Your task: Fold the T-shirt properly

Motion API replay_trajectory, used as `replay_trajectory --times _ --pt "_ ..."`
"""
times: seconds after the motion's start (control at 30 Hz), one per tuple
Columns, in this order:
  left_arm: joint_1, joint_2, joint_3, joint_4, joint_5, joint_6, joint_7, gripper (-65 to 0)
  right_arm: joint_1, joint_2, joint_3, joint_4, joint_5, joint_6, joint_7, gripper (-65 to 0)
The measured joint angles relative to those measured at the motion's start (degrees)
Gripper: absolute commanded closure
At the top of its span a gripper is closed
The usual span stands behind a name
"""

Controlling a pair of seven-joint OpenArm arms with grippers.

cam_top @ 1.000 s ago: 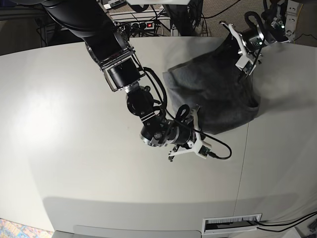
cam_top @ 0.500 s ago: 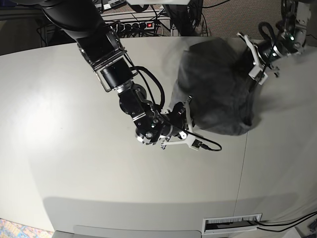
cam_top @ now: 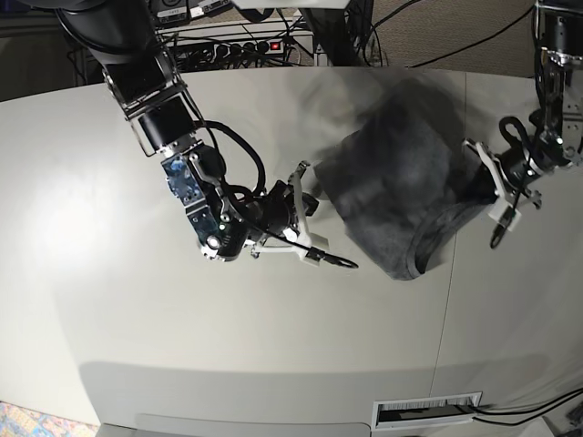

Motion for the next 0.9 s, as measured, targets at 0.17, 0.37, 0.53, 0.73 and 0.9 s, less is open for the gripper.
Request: replay_trajectory --times 0.17,0.37,0.53,0.73,0.9 --pt "-3.78 0.31 0.02 -2.05 -0.11 0.0 -0.24 0.0 -4.17 1.95 -0.13 4.87 0.13 0.02 0.15 0.0" --pt "-3.3 0.13 0.02 -0.59 -18.43 -2.19 14.27 0.0 -5.18 2.19 0.94 4.98 -9.16 0.02 8.44 0.0" --pt "-1.4 0.81 0.07 5.22 -27.98 -2.69 17.97 0.0 -5.18 2.08 7.02 4.98 -10.47 0.02 10.86 0.0" --pt "4.61 4.02 0.02 15.78 -29.7 -2.47 20.72 0.0 -5.2 1.9 11.87 4.98 -10.49 0.0 10.91 0.0" --pt "9.05 8.81 0.02 23.23 -29.24 -2.75 21.81 0.0 -5.25 1.9 12.11 4.98 -10.45 0.0 11.06 0.0"
